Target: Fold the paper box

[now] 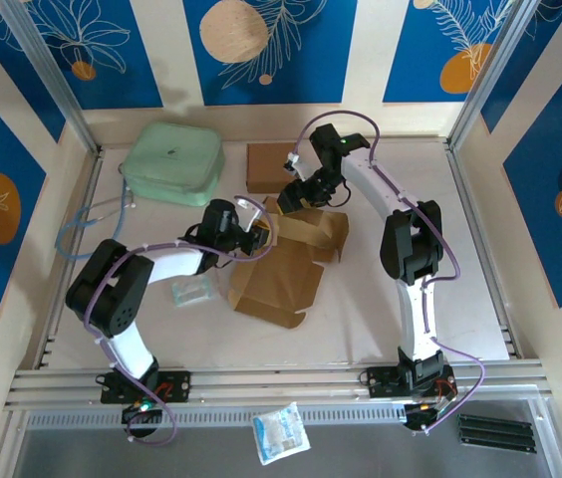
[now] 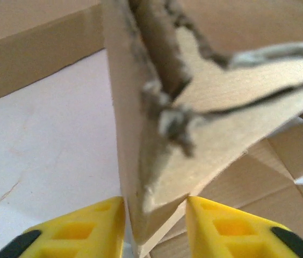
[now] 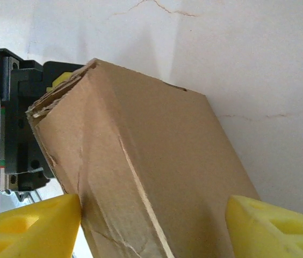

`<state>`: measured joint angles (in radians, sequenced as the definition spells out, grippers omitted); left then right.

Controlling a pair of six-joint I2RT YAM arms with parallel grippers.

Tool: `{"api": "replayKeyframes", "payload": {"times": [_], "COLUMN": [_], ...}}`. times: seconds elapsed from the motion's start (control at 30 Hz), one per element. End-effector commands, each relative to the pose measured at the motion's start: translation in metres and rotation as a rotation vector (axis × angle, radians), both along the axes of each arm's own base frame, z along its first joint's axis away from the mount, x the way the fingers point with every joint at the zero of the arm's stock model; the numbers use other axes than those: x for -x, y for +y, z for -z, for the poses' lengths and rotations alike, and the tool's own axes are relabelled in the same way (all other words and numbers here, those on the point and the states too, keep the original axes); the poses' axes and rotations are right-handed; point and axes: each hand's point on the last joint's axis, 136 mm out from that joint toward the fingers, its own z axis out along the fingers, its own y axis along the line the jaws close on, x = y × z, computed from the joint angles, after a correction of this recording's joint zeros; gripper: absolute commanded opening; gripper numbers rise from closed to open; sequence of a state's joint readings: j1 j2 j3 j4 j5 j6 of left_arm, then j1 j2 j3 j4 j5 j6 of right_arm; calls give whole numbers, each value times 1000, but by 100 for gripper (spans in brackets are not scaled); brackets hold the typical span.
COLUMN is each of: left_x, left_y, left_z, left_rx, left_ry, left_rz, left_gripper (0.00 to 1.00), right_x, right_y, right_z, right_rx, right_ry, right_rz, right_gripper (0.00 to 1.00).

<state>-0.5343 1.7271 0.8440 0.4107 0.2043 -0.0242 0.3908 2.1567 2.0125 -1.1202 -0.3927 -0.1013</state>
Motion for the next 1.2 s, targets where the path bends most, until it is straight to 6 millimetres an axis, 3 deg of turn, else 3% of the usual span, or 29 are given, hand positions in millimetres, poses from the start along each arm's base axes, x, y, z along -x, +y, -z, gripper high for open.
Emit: {"api": "replayKeyframes", "payload": {"times": [0.0, 0.07, 0.13, 0.47, 0.77, 0.9, 1.0, 1.17], "left_x": [-6, -6, -6, -15, -23, -21, -19, -21], "left_y": [-1, -3, -5, -6, 6, -6, -14, -9], "left_z": [4, 2, 0, 3, 17, 15, 4, -16], "left_rx": [-26, -18, -10, -23, -108, -83, -60, -74], "left_ry": [-52, -66, -76, -68, -59, -67, -86, -135], "left_rz": [-46, -42, -40, -62, -222, -192, -146, -150], "left_gripper": [45, 52, 50, 26, 3, 4, 20, 24], "right_x": [5, 5, 5, 4, 5, 6, 7, 6], "right_y": [7, 7, 8, 8, 10, 11, 9, 7], "right_z": [-14, -15, -17, -17, -11, -9, -8, -10], "right_rx": [-52, -57, -63, -74, -69, -65, -54, -50], "right_ry": [27, 26, 30, 53, 69, 72, 71, 63], "right_rz": [-11, -9, -8, -4, -1, -6, -8, -2], "right_gripper": [72, 72, 72, 72, 72, 72, 72, 72]}}
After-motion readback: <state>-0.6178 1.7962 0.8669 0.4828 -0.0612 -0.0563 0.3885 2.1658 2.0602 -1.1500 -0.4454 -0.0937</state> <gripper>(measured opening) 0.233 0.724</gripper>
